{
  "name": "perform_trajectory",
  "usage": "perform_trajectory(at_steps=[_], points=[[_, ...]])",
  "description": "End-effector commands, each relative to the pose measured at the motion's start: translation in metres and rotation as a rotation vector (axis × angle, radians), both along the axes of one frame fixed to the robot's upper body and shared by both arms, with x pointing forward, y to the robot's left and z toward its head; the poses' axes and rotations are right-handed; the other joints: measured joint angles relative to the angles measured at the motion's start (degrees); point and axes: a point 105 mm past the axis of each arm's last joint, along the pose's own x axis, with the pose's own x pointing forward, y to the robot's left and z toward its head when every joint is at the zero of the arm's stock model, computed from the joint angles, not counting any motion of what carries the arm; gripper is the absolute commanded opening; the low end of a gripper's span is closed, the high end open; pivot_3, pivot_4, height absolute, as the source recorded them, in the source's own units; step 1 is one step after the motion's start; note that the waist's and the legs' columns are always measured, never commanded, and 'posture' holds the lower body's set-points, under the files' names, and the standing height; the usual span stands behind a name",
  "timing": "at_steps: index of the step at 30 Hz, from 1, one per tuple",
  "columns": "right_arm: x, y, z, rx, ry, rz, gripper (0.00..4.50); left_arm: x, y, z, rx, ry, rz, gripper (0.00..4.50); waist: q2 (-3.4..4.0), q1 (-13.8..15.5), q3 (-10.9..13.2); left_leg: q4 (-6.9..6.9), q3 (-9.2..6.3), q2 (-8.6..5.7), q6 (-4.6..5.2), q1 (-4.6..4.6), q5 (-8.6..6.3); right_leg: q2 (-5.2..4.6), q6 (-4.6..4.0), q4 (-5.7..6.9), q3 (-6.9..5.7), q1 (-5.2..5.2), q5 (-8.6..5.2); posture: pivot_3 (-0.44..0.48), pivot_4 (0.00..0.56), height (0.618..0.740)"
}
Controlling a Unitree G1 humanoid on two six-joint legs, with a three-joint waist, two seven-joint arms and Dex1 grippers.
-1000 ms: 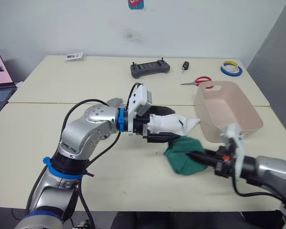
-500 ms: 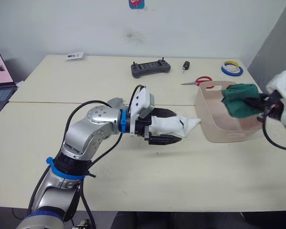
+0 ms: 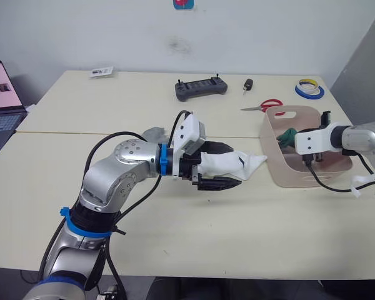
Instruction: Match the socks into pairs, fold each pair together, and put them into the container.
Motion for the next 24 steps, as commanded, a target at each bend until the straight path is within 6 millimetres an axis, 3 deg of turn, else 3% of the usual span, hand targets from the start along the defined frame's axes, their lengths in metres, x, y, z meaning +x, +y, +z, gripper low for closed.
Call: perform_trajectory(at_steps=[1, 10, 17, 24], points=[[-0.003, 0.003, 0.001, 0.022, 0.082, 0.023, 1.14, -0.003, -0.002, 0.015, -0.025, -0.059, -0.009, 4.50, -0.01, -0.03, 0.00, 0.01, -0.04, 0.01, 0.00, 0.02, 0.00, -0.01, 0.00, 0.01, 0.01, 0.04, 0.00, 0.000, 0.150, 0.737], [-0.020, 0.000, 0.017, 0.045, 0.250, 0.007, 4.34, -0.001, -0.003, 0.014, -0.019, -0.062, 0.005, 4.50, 0.01, 0.00, 0.01, 0.03, -0.22, 0.02, 0.00, 0.06, 0.00, -0.01, -0.01, 0.12, -0.03, 0.04, 0.01, 0.000, 0.150, 0.737], [-0.034, -0.014, 0.043, 0.019, 0.292, -0.047, 4.47, 0.000, -0.002, 0.013, -0.018, -0.061, 0.008, 4.50, 0.02, 0.05, 0.01, 0.03, -0.27, 0.02, 0.00, 0.08, 0.00, -0.01, -0.01, 0.14, -0.03, 0.05, 0.01, 0.000, 0.150, 0.737], [-0.040, -0.027, 0.069, 0.006, 0.198, -0.086, 4.47, 0.005, 0.007, 0.014, -0.014, -0.082, 0.050, 4.50, 0.04, -0.04, 0.03, 0.03, -0.24, 0.02, 0.01, 0.09, 0.00, -0.01, -0.01, 0.16, -0.03, 0.04, 0.01, 0.000, 0.150, 0.737]])
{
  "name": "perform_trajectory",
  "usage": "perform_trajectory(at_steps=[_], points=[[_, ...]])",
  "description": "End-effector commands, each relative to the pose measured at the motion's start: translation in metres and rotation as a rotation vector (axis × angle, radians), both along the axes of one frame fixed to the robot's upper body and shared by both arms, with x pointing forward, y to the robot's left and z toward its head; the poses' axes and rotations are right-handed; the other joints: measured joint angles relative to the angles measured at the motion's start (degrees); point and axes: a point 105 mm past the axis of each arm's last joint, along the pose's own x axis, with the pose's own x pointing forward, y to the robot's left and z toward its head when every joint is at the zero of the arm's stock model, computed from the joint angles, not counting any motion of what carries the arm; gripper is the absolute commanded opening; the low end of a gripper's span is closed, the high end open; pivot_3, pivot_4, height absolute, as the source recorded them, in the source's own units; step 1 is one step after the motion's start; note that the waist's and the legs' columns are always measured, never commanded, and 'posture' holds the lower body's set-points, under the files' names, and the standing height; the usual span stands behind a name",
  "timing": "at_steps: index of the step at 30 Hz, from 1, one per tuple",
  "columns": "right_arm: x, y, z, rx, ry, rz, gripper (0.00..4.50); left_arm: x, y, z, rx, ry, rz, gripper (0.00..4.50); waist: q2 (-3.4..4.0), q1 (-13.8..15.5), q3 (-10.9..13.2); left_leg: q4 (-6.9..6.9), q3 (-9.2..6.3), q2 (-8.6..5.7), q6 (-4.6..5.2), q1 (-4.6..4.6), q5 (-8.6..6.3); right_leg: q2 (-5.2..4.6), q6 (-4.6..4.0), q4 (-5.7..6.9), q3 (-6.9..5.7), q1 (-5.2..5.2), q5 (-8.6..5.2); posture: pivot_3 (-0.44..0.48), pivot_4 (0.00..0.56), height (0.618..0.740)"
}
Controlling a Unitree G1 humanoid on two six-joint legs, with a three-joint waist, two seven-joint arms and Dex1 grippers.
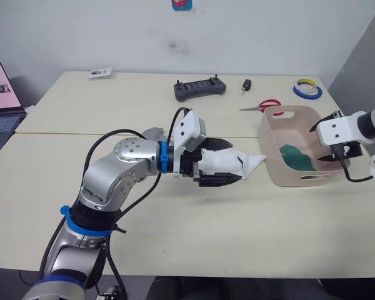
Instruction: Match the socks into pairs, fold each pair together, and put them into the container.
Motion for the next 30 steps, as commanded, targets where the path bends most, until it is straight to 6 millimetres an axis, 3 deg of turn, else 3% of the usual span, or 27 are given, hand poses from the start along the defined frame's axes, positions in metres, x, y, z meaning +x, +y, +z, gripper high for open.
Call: perform_trajectory(at_steps=[1, 4, 8, 12, 16, 21, 25, 30], points=[[-0.006, -0.005, 0.035, 0.000, -0.124, -0.003, 4.47, 0.002, 0.009, 0.012, -0.023, -0.056, 0.032, 4.50, 0.02, 0.03, 0.01, 0.00, -0.01, 0.00, 0.00, 0.00, 0.00, 0.00, 0.00, 0.00, 0.00, 0.00, 0.00, 0.000, 0.150, 0.737], [-0.005, 0.009, 0.051, 0.126, -0.204, 0.014, 4.47, 0.003, 0.027, 0.009, -0.011, -0.046, 0.085, 4.50, 0.03, -0.20, 0.01, -0.02, 0.01, 0.02, 0.00, 0.00, 0.00, 0.00, 0.00, 0.00, 0.01, -0.02, 0.00, 0.000, 0.150, 0.737], [-0.014, 0.041, 0.070, 0.412, -0.279, 0.061, 4.47, 0.009, 0.073, -0.002, 0.039, -0.046, 0.239, 4.50, 0.05, -0.50, 0.01, -0.05, -0.03, 0.10, 0.01, 0.04, 0.00, 0.03, -0.01, 0.04, 0.06, -0.01, 0.00, 0.000, 0.150, 0.737], [-0.027, 0.067, 0.073, 0.594, -0.328, 0.105, 4.47, 0.009, 0.119, -0.011, 0.071, -0.054, 0.401, 4.50, 0.08, 0.06, 0.03, -0.03, -0.18, 0.07, 0.16, 0.01, -0.09, -0.02, -0.02, 0.04, -0.01, 0.02, 0.00, 0.000, 0.150, 0.737], [-0.043, 0.102, 0.054, 0.776, -0.328, 0.154, 4.47, 0.001, 0.169, -0.027, 0.076, -0.026, 0.594, 4.50, 0.06, 0.16, 0.02, -0.03, -0.20, 0.06, 0.19, 0.00, -0.11, -0.08, -0.02, 0.01, -0.03, 0.04, 0.00, 0.000, 0.150, 0.737], [-0.062, 0.124, -0.007, 0.838, -0.221, 0.088, 4.47, -0.018, 0.224, -0.066, 0.099, 0.097, 0.813, 4.50, 0.06, 0.36, 0.01, -0.06, -0.23, 0.05, 0.22, -0.01, -0.13, -0.09, -0.01, 0.01, -0.07, 0.03, -0.01, 0.000, 0.150, 0.737], [-0.078, 0.128, -0.034, 0.841, -0.181, 0.053, 4.47, -0.030, 0.231, -0.082, 0.100, 0.135, 0.833, 4.50, 0.05, 0.46, 0.01, -0.04, -0.19, -0.03, 0.22, -0.01, -0.13, -0.18, 0.00, 0.03, -0.07, 0.03, -0.01, 0.000, 0.150, 0.737], [-0.091, 0.139, -0.052, 0.888, -0.155, 0.020, 4.47, -0.026, 0.208, -0.081, 0.035, 0.155, 0.777, 4.50, -0.05, 0.32, -0.05, -0.07, -0.23, 0.03, 0.22, 0.02, -0.13, -0.10, 0.01, 0.02, -0.10, 0.06, -0.01, 0.000, 0.150, 0.737]])
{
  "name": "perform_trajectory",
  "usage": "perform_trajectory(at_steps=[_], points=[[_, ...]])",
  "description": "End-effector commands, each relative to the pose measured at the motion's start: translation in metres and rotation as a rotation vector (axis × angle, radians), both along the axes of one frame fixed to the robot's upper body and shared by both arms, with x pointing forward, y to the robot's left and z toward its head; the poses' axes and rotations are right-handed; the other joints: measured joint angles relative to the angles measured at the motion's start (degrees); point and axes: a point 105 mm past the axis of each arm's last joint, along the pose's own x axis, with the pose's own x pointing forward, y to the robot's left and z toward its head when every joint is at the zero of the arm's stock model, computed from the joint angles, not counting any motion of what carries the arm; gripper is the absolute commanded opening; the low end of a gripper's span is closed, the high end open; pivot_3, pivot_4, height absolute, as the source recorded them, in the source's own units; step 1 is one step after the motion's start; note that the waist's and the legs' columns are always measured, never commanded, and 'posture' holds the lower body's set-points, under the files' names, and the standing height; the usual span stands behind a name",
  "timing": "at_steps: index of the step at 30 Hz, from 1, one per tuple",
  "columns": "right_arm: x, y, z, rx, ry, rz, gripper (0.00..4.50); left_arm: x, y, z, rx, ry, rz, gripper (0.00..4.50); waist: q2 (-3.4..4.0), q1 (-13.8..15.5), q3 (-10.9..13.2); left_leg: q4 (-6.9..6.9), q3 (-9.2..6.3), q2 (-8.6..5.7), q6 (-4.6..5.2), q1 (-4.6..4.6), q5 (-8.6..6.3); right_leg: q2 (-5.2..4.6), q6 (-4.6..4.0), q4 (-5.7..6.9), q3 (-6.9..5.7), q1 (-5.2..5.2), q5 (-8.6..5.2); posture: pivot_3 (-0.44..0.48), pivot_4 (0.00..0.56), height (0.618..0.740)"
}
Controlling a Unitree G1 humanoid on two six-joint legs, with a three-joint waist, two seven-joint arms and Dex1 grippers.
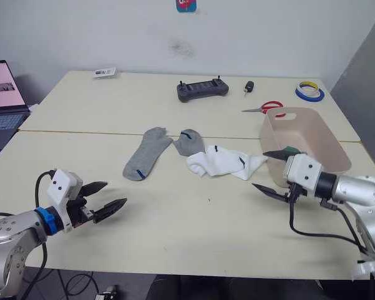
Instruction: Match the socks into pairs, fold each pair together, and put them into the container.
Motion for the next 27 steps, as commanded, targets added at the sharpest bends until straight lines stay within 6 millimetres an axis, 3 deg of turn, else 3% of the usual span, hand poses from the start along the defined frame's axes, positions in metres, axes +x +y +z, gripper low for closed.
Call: perform_trajectory(at_steps=[1, 11, 14, 21, 24, 27], points=[[-0.008, 0.011, 0.008, 0.027, -0.048, 0.004, 4.47, 0.007, -0.022, 0.015, -0.040, -0.062, -0.066, 4.50, 0.00, 0.00, 0.00, -0.01, 0.01, 0.00, 0.00, 0.00, 0.00, 0.00, 0.00, 0.00, 0.01, -0.01, 0.00, 0.000, 0.150, 0.737], [-0.032, 0.022, -0.012, 0.025, -0.007, -0.014, 4.47, 0.038, -0.083, 0.001, -0.095, -0.028, -0.216, 4.50, -0.02, -0.04, -0.02, 0.02, -0.02, -0.04, -0.01, 0.00, 0.01, 0.03, 0.01, 0.01, -0.01, 0.04, 0.00, 0.000, 0.150, 0.737], [-0.034, 0.025, -0.014, 0.029, -0.003, -0.014, 4.47, 0.058, -0.113, -0.008, -0.134, 0.003, -0.259, 4.50, -0.02, -0.06, -0.03, 0.02, -0.03, -0.06, -0.01, 0.04, 0.01, 0.12, 0.01, 0.02, -0.04, 0.06, 0.00, 0.000, 0.150, 0.737], [-0.033, 0.025, -0.016, 0.020, 0.008, -0.015, 4.47, 0.105, -0.151, -0.022, -0.144, 0.056, -0.198, 4.50, -0.04, -0.10, -0.03, 0.04, 0.01, -0.09, -0.01, 0.00, 0.01, 0.26, 0.01, 0.02, -0.04, 0.03, 0.00, 0.000, 0.150, 0.737], [-0.033, 0.025, -0.017, 0.018, 0.012, -0.016, 4.47, 0.115, -0.169, -0.020, -0.163, 0.070, -0.216, 4.50, -0.05, -0.02, -0.04, 0.08, 0.00, -0.13, -0.01, -0.02, 0.01, 0.29, 0.02, 0.03, -0.06, 0.05, 0.00, 0.000, 0.150, 0.737], [-0.033, 0.026, -0.018, 0.015, 0.016, -0.017, 4.50, 0.117, -0.183, -0.023, -0.141, 0.101, -0.259, 3.85, -0.05, -0.16, -0.04, 0.07, 0.04, -0.13, -0.05, -0.01, 0.03, 0.29, 0.02, 0.02, -0.06, 0.04, 0.00, 0.000, 0.150, 0.737]])
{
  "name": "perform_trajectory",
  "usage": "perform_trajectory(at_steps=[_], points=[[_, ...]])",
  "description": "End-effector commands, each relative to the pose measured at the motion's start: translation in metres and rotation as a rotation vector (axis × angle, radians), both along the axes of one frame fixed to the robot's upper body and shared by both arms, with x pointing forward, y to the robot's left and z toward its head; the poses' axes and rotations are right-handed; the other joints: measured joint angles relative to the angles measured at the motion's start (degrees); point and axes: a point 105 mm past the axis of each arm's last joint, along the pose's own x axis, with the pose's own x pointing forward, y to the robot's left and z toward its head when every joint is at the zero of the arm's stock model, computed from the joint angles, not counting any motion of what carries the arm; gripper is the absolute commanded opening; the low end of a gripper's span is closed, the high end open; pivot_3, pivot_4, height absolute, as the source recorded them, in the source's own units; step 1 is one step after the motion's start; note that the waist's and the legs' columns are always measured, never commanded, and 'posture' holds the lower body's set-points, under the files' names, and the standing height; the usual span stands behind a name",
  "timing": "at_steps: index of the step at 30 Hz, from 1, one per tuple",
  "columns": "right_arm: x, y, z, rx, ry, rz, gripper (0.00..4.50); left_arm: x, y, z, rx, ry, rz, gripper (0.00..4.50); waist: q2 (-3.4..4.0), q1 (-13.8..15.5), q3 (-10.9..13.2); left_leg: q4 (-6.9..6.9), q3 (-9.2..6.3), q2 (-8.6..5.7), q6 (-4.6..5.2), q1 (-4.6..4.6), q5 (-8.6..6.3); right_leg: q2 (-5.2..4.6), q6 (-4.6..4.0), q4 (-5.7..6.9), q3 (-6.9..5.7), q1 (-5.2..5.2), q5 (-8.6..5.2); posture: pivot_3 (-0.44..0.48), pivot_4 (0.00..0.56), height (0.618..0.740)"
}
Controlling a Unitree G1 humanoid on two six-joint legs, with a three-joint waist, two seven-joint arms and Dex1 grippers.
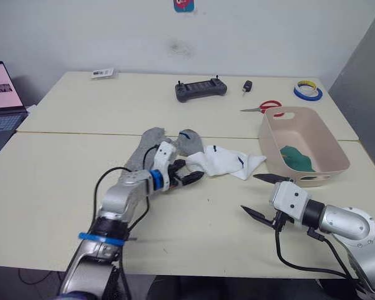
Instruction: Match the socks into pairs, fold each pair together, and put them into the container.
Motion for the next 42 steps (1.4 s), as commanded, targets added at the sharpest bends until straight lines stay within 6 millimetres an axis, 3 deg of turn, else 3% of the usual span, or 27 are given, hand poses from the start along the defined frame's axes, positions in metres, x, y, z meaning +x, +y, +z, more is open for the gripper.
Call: perform_trajectory(at_steps=[1, 12, 15, 22, 25, 29, 35, 42], points=[[-0.001, 0.003, 0.007, -0.006, -0.036, 0.006, 4.50, 0.003, -0.009, 0.003, 0.027, -0.003, -0.035, 3.59, 0.00, -0.08, 0.00, -0.01, 0.00, 0.02, -0.03, 0.00, 0.02, 0.01, 0.00, 0.00, 0.00, -0.02, 0.00, 0.000, 0.150, 0.737], [0.001, 0.007, 0.007, -0.006, -0.042, 0.004, 4.50, -0.010, -0.004, 0.008, 0.047, -0.033, -0.081, 0.10, 0.00, -0.05, 0.00, 0.00, -0.01, 0.03, -0.11, 0.01, 0.06, 0.00, 0.01, 0.00, 0.03, 0.00, 0.00, 0.000, 0.150, 0.737], [0.001, 0.007, 0.008, -0.007, -0.041, 0.009, 4.50, -0.032, 0.010, 0.010, 0.069, -0.018, -0.146, 0.02, 0.00, -0.36, 0.00, -0.02, -0.01, 0.09, -0.17, 0.02, 0.09, -0.02, 0.00, -0.01, 0.08, -0.03, 0.00, 0.000, 0.150, 0.737], [-0.003, 0.009, 0.005, -0.002, 0.006, 0.042, 4.50, -0.106, 0.051, 0.010, 0.129, 0.138, -0.351, 0.02, 0.02, -0.18, 0.00, -0.05, -0.06, 0.17, -0.04, 0.04, 0.02, -0.12, -0.01, 0.00, 0.10, 0.00, -0.01, 0.000, 0.150, 0.737], [-0.004, 0.012, 0.005, 0.005, 0.030, 0.063, 4.50, -0.130, 0.065, 0.000, 0.171, 0.229, -0.401, 0.02, 0.01, 0.03, 0.00, -0.03, -0.07, 0.11, 0.02, 0.05, -0.01, -0.18, -0.01, -0.02, 0.07, 0.03, -0.01, 0.000, 0.150, 0.737], [-0.003, 0.016, 0.002, 0.028, 0.067, 0.070, 4.50, -0.131, 0.079, -0.010, 0.234, 0.249, -0.367, 0.02, 0.01, 0.09, 0.00, -0.03, -0.09, 0.09, 0.05, 0.05, -0.03, -0.21, -0.01, -0.02, 0.06, 0.03, -0.01, 0.000, 0.150, 0.737], [0.009, 0.038, -0.009, 0.164, 0.210, 0.019, 4.50, -0.128, 0.082, -0.014, 0.269, 0.231, -0.362, 0.02, 0.01, -0.10, 0.00, -0.08, -0.10, 0.16, 0.06, 0.04, -0.03, -0.14, -0.02, 0.00, 0.07, -0.03, -0.01, 0.000, 0.150, 0.737], [0.022, 0.070, -0.040, 0.187, 0.333, 0.019, 4.50, -0.130, 0.078, -0.018, 0.272, 0.226, -0.372, 0.02, 0.02, -0.10, 0.00, -0.10, -0.07, 0.15, 0.06, 0.02, -0.03, -0.14, -0.02, 0.01, 0.09, -0.10, -0.01, 0.000, 0.150, 0.737]])
